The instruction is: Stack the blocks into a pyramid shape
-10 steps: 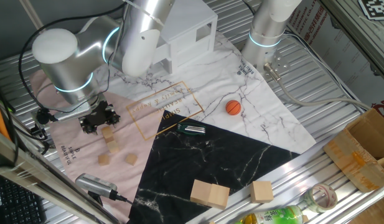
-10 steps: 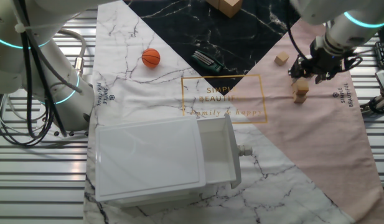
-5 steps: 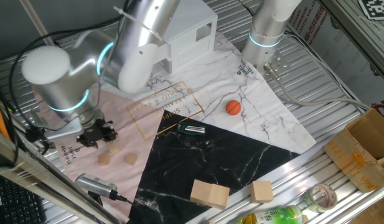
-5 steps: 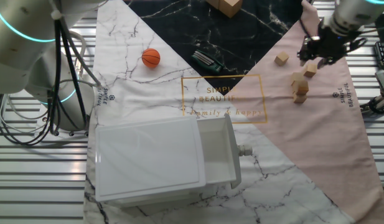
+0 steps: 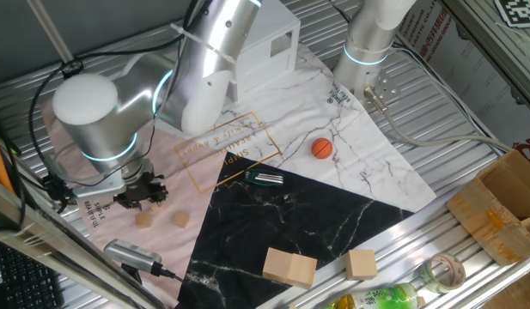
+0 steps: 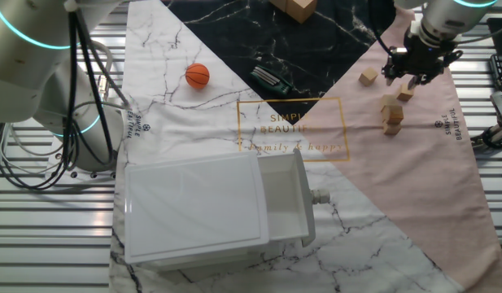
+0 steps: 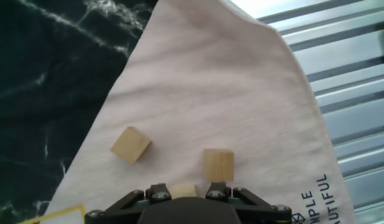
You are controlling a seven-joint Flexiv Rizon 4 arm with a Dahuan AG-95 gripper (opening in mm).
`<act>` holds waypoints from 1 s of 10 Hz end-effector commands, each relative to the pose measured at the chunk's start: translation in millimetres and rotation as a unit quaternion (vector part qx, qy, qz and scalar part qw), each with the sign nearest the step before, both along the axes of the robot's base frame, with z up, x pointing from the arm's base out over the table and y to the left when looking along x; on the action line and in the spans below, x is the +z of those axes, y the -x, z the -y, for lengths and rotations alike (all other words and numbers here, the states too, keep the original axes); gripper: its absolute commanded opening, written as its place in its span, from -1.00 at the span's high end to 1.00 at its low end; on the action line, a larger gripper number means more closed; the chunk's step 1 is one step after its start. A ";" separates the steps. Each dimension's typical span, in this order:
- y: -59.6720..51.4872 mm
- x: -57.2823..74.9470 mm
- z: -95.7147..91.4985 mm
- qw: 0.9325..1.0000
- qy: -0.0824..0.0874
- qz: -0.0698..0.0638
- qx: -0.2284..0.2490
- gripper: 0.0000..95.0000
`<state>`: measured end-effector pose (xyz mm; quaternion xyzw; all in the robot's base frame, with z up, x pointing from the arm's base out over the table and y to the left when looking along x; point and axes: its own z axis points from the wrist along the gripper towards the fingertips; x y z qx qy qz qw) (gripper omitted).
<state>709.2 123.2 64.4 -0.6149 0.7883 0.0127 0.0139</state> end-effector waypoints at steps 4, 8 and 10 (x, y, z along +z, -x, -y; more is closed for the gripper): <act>2.7 -1.8 -1.9 1.000 0.006 0.003 0.002 0.20; 3.2 -2.1 -3.0 1.000 0.009 0.007 0.001 0.20; 3.2 -2.1 -3.0 0.999 0.024 0.008 0.024 0.20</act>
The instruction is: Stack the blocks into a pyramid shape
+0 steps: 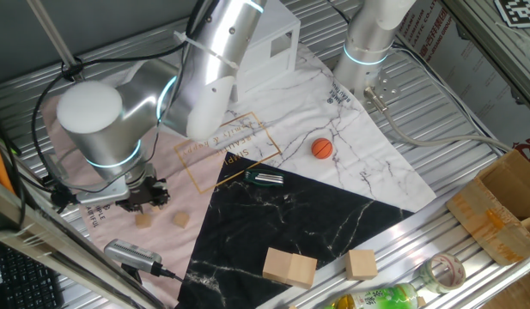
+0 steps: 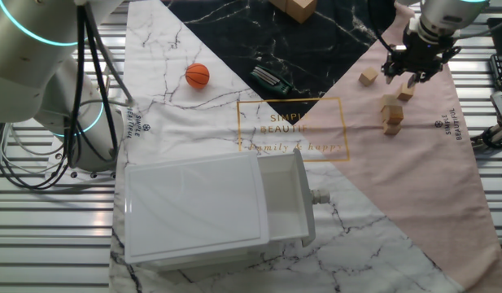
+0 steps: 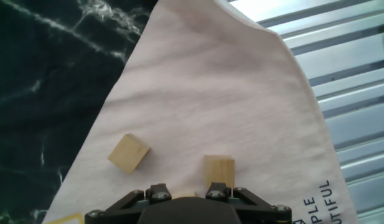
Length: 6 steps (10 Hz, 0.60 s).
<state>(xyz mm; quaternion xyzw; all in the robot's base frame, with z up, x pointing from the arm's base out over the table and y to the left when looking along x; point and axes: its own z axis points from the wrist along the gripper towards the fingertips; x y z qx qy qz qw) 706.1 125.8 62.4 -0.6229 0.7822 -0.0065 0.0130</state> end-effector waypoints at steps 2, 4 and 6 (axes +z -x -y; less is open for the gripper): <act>0.1 -0.1 -0.4 1.000 0.005 -0.006 0.023 0.20; 0.1 -0.1 -0.4 1.000 0.001 -0.004 0.009 0.20; 0.1 -0.1 -0.4 1.000 -0.004 -0.001 0.005 0.20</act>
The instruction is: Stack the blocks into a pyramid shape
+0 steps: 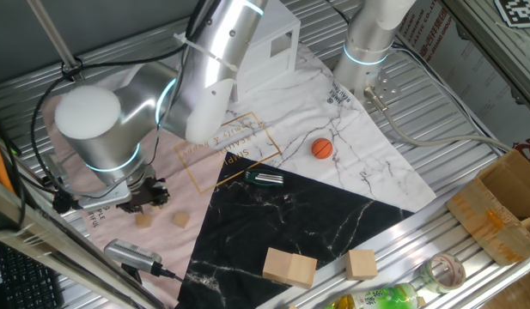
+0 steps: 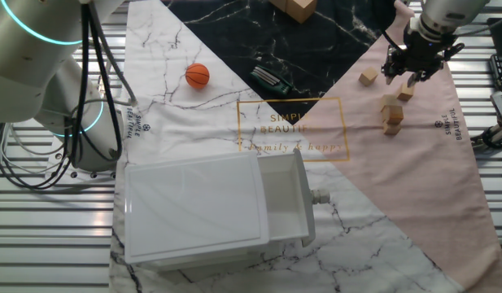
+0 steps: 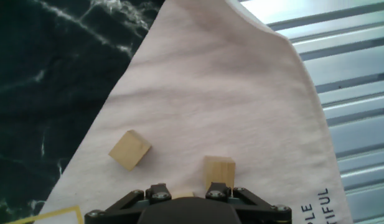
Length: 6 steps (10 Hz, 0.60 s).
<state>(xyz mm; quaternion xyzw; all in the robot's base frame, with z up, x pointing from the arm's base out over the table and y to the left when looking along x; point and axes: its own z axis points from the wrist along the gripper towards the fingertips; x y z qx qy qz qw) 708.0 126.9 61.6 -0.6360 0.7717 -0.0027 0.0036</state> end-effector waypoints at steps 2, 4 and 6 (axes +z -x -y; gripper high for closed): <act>2.0 0.7 0.7 1.000 -0.004 0.012 -0.024 0.20; 2.0 0.7 0.7 0.999 0.000 0.018 -0.038 0.20; 2.0 0.7 0.7 0.999 0.008 0.018 -0.042 0.20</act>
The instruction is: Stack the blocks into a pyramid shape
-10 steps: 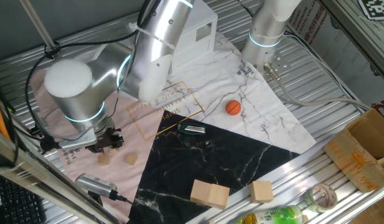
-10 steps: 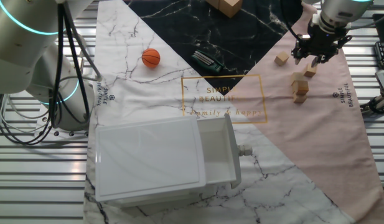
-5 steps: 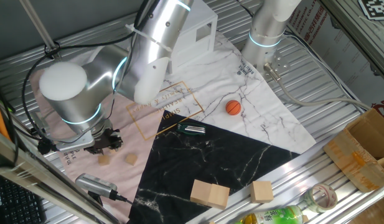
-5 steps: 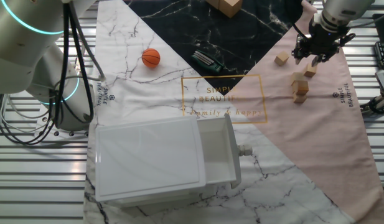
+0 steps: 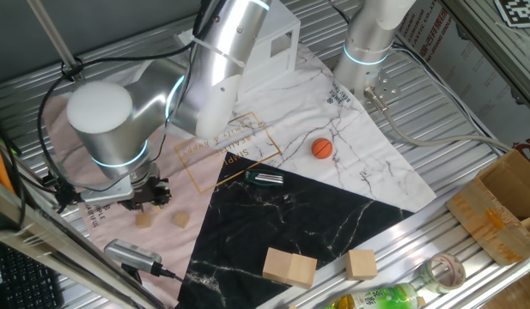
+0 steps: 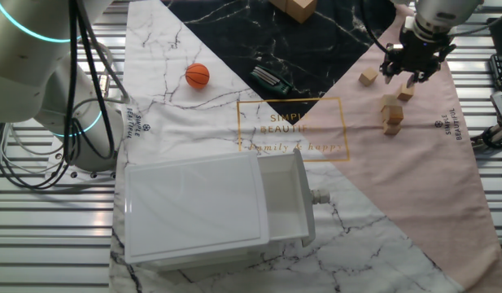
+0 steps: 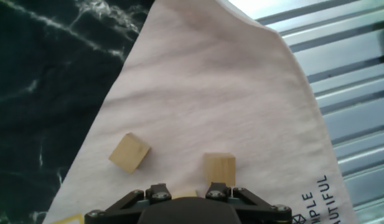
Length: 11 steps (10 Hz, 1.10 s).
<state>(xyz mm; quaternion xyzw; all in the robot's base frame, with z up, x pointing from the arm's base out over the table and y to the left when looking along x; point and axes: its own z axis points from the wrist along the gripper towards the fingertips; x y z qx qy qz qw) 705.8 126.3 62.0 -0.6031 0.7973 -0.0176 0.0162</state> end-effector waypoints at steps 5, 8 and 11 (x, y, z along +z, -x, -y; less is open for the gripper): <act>-32.6 -12.0 -13.9 1.000 0.012 -0.002 0.018 0.20; -40.0 -15.3 -14.1 0.999 0.007 -0.004 0.031 0.20; -42.0 -17.9 -14.6 0.999 0.008 -0.005 0.041 0.20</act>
